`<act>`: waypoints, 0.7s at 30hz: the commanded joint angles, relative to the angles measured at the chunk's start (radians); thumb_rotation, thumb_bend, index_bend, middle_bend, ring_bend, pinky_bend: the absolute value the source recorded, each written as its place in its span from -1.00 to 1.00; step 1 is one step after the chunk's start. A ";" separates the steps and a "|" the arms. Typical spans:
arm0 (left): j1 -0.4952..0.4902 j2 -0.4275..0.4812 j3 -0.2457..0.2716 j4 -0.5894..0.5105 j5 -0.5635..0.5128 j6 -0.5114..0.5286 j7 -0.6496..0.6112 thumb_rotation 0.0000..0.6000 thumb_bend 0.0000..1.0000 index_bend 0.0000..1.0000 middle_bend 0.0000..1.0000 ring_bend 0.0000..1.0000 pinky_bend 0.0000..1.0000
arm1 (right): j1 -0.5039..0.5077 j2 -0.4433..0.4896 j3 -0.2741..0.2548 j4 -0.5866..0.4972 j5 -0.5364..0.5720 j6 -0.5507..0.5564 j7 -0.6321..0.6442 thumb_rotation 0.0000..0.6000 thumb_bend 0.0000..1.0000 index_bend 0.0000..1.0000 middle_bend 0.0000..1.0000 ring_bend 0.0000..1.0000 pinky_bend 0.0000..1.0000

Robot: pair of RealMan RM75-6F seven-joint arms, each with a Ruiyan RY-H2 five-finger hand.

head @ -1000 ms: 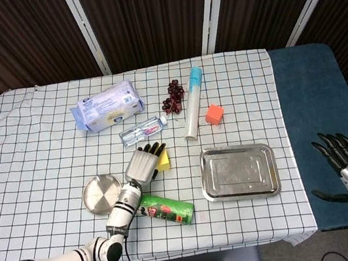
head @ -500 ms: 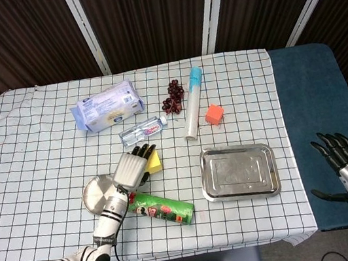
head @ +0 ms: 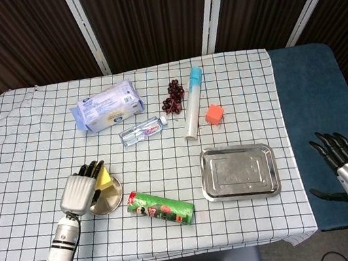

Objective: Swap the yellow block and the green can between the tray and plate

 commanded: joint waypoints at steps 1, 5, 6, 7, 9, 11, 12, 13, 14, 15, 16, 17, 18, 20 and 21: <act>0.021 -0.004 0.009 0.044 0.009 -0.004 -0.030 1.00 -0.12 -0.07 0.18 0.19 0.32 | 0.000 0.000 0.001 0.000 0.000 0.000 -0.002 1.00 -0.96 -0.69 -1.00 -1.00 -1.00; 0.037 -0.017 0.011 0.085 0.019 -0.006 -0.037 1.00 -0.12 -0.07 0.17 0.18 0.32 | 0.001 -0.002 0.001 0.001 0.003 -0.002 -0.004 1.00 -0.96 -0.69 -1.00 -1.00 -1.00; 0.042 -0.019 0.011 0.093 0.022 -0.005 -0.039 1.00 -0.12 -0.07 0.17 0.18 0.32 | 0.001 -0.001 0.001 0.000 0.003 -0.004 -0.004 1.00 -0.96 -0.69 -1.00 -1.00 -1.00; 0.046 -0.019 0.012 0.100 0.026 -0.005 -0.039 1.00 -0.12 -0.07 0.17 0.18 0.32 | 0.002 0.000 0.000 -0.001 0.003 -0.006 -0.003 1.00 -0.96 -0.69 -1.00 -1.00 -1.00; 0.053 -0.018 0.012 0.108 0.031 -0.002 -0.032 1.00 -0.12 -0.07 0.15 0.16 0.32 | 0.002 0.001 0.000 -0.002 0.004 -0.007 -0.002 1.00 -0.96 -0.69 -1.00 -1.00 -1.00; 0.061 -0.017 0.013 0.111 0.038 0.004 -0.029 1.00 -0.12 -0.08 0.12 0.12 0.32 | 0.002 0.002 0.000 -0.003 0.003 -0.006 -0.001 1.00 -0.96 -0.69 -1.00 -1.00 -1.00; 0.066 -0.016 0.015 0.111 0.043 0.007 -0.029 1.00 -0.12 -0.09 0.11 0.10 0.31 | 0.002 0.002 0.000 -0.003 0.002 -0.005 -0.001 1.00 -0.96 -0.69 -1.00 -1.00 -1.00; 0.070 -0.014 0.016 0.111 0.047 0.007 -0.027 1.00 -0.12 -0.10 0.11 0.09 0.31 | 0.001 0.002 0.000 -0.003 0.002 -0.004 -0.001 1.00 -0.96 -0.69 -1.00 -1.00 -1.00; 0.073 -0.012 0.017 0.109 0.048 0.006 -0.022 1.00 -0.13 -0.12 0.10 0.07 0.30 | 0.001 0.002 0.001 -0.004 0.003 -0.003 0.000 1.00 -0.96 -0.69 -1.00 -1.00 -1.00; 0.076 -0.009 0.017 0.104 0.047 0.003 -0.020 1.00 -0.12 -0.15 0.08 0.05 0.29 | 0.001 0.002 0.001 -0.004 0.004 -0.003 0.000 1.00 -0.96 -0.69 -1.00 -1.00 -1.00; 0.079 -0.006 0.015 0.098 0.045 0.001 -0.021 1.00 -0.13 -0.19 0.03 0.01 0.25 | 0.001 0.001 0.001 -0.005 0.005 -0.004 0.000 1.00 -0.96 -0.69 -1.00 -1.00 -1.00; 0.084 -0.002 0.014 0.088 0.041 -0.002 -0.025 1.00 -0.13 -0.23 -0.02 -0.03 0.19 | 0.001 0.001 0.000 -0.005 0.005 -0.005 0.000 1.00 -0.96 -0.69 -1.00 -1.00 -1.00; 0.087 0.003 0.013 0.079 0.038 -0.005 -0.027 1.00 -0.13 -0.30 -0.12 -0.10 0.12 | 0.001 0.002 0.001 -0.005 0.005 -0.006 -0.001 1.00 -0.96 -0.69 -1.00 -1.00 -1.00; 0.093 0.013 0.013 0.059 0.028 -0.016 -0.025 1.00 -0.15 -0.55 -0.37 -0.31 -0.02 | 0.002 0.001 0.002 -0.005 0.006 -0.008 -0.003 1.00 -0.96 -0.69 -1.00 -1.00 -1.00; 0.097 0.022 0.013 0.042 0.022 -0.023 -0.026 1.00 -0.16 -0.72 -0.52 -0.45 -0.11 | 0.003 0.001 0.002 -0.005 0.008 -0.010 -0.004 1.00 -0.96 -0.69 -1.00 -1.00 -1.00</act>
